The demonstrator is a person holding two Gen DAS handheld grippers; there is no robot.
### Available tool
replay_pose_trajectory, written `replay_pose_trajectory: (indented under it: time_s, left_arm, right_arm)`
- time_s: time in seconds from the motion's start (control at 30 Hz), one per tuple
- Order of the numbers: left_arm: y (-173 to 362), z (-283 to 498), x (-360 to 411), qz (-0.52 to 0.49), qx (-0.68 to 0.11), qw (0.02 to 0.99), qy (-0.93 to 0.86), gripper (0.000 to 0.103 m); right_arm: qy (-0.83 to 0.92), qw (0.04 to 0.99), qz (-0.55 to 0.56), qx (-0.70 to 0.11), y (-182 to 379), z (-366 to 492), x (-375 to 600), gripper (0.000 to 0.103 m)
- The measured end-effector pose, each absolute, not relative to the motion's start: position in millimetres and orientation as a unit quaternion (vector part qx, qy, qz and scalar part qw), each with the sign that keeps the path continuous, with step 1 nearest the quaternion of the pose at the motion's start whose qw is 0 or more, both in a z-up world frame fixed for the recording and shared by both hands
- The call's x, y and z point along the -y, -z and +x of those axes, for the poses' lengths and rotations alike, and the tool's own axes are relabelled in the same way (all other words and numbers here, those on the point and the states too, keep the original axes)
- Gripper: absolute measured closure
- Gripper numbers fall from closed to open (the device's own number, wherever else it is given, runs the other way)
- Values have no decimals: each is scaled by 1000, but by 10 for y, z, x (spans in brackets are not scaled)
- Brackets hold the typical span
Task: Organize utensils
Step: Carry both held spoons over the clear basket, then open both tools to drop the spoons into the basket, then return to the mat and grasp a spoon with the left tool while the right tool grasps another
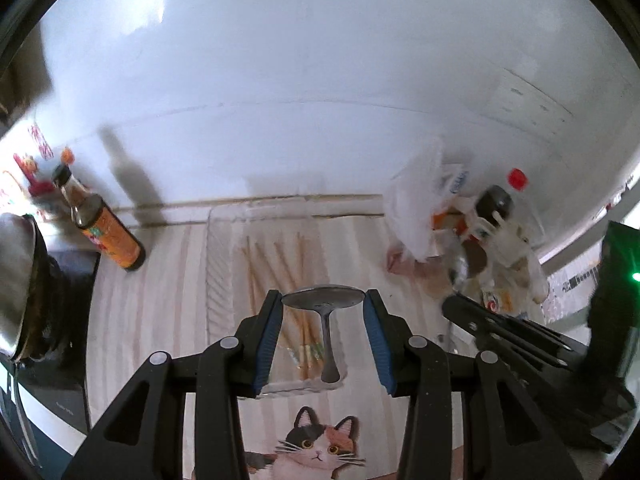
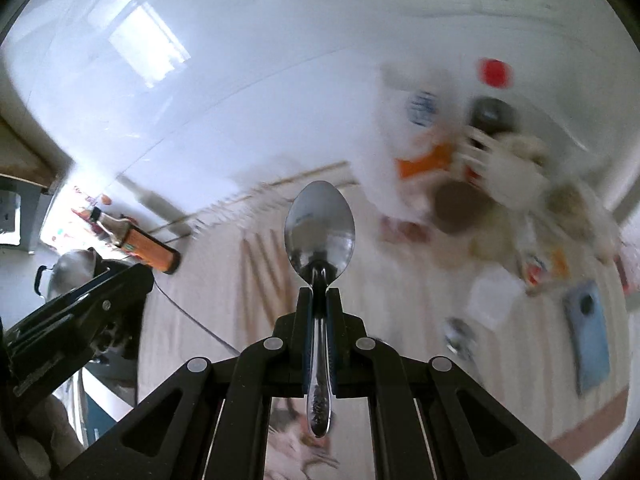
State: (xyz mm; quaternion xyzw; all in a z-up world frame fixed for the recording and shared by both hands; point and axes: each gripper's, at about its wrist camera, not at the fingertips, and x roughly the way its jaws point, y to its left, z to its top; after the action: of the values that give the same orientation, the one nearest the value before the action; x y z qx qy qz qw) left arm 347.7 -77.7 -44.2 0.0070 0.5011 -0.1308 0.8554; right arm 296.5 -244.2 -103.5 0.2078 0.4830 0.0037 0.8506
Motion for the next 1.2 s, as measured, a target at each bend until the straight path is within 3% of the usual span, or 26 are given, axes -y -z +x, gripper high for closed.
replay_pose_trajectory:
  time_s: [0.4, 0.43, 0.53, 0.73, 0.87, 0.9, 0.93, 0.97, 1.2]
  left_arm:
    - [1179, 3966, 404, -19, -605, 792, 81, 63]
    - [1167, 3960, 374, -18, -601, 796, 74, 61]
    - [1107, 3906, 302, -12, -584, 810, 54, 40]
    - [1025, 3728, 272, 33, -539, 842, 0, 25]
    - [1032, 3572, 309, 44, -515, 856, -15, 23]
    - [1040, 3525, 336, 47, -510, 859, -18, 19]
    - [1046, 3491, 363, 49, -505, 861, -17, 4]
    - [1068, 3448, 416, 53, -502, 863, -11, 0]
    - [1384, 3204, 888, 88, -521, 849, 7, 0]
  right_arm:
    - [-68, 804, 195, -558, 1578, 3978, 1739, 96]
    - [-69, 799, 196, -564, 1629, 4000, 1726, 95]
    - [-60, 801, 194, -563, 1668, 3983, 1753, 89]
    - [-23, 812, 198, -549, 1570, 3625, 2119, 70]
    - [24, 816, 206, -540, 1587, 3175, 2548, 57]
    - [32, 816, 209, -537, 1599, 3073, 2669, 55]
    - [42, 817, 214, -534, 1625, 2951, 2796, 49]
    - [54, 817, 219, -531, 1667, 2810, 2922, 45]
    - [111, 792, 233, -554, 2151, 2257, 3501, 45]
